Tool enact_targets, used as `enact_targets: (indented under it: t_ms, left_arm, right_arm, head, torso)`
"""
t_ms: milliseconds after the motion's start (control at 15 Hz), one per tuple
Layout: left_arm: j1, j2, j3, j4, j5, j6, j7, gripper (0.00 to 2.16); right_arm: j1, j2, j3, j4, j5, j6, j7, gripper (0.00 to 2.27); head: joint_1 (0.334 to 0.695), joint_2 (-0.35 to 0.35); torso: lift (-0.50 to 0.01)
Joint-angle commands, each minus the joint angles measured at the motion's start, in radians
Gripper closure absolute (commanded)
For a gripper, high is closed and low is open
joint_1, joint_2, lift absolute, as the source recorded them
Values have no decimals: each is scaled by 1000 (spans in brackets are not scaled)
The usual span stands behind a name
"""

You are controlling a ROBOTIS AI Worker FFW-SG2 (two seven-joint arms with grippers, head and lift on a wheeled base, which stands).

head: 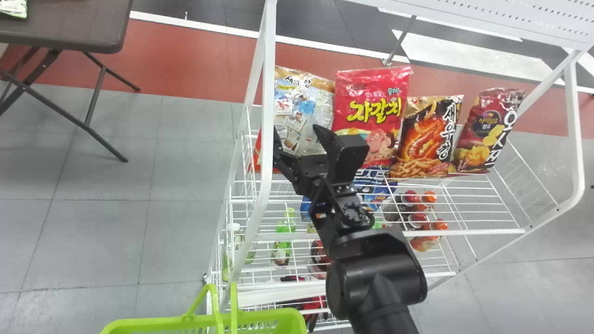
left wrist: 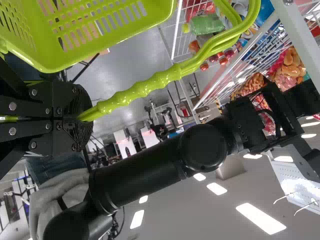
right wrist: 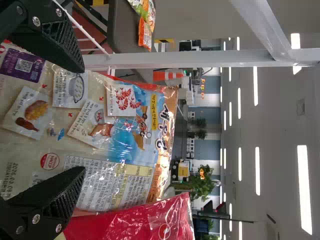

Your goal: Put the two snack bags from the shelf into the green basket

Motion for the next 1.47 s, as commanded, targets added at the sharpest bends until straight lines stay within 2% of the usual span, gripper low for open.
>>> enact_targets:
  t_ms: [0,267,333,400,467,600,667,1067,1400]
  left_arm:
    - [-5,0,8,5,6,-1,-5,2108]
    - [-11,0,12,8,8,-1,-11,2108]
    - [-11,0,12,8,9,-4,-13,2108]
    - [-11,0,14,8,9,-4,-13,2108]
    - [-11,0,17,8,12,-4,-13,2108]
    - [-11,0,17,8,12,-1,-11,2108]
    - [-11,0,17,8,12,-1,-11,2108]
    - [-6,0,9,0,12,2,-11,2108]
    - [2,0,5,-12,14,-1,-13,2108]
  right_arm:
    - [-40,2,15,37,22,18,-27,120]
    - [-89,7,22,86,20,85,-62,134]
    - [-96,7,22,92,20,85,-62,167]
    - [-103,7,22,97,17,91,-62,302]
    - [-106,5,22,97,17,110,-61,680]
    - [-99,5,22,92,2,91,-61,1791]
    - [-86,4,22,82,-6,73,-61,2088]
    - [-5,-15,22,-14,-6,-13,-12,2223]
    - [70,-29,19,-116,-20,-35,31,2223]
  head:
    - [695,-350]
    - [695,-349]
    - [695,-348]
    - [695,-347]
    - [695,-345]
    - [695,-341]
    - [695,-341]
    - [695,-340]
    - [695,-345]
  torso:
    - [-10]
    - [-10]
    - [-10]
    - [-10]
    - [-10]
    - [-10]
    - [-10]
    - [-10]
    - [-10]
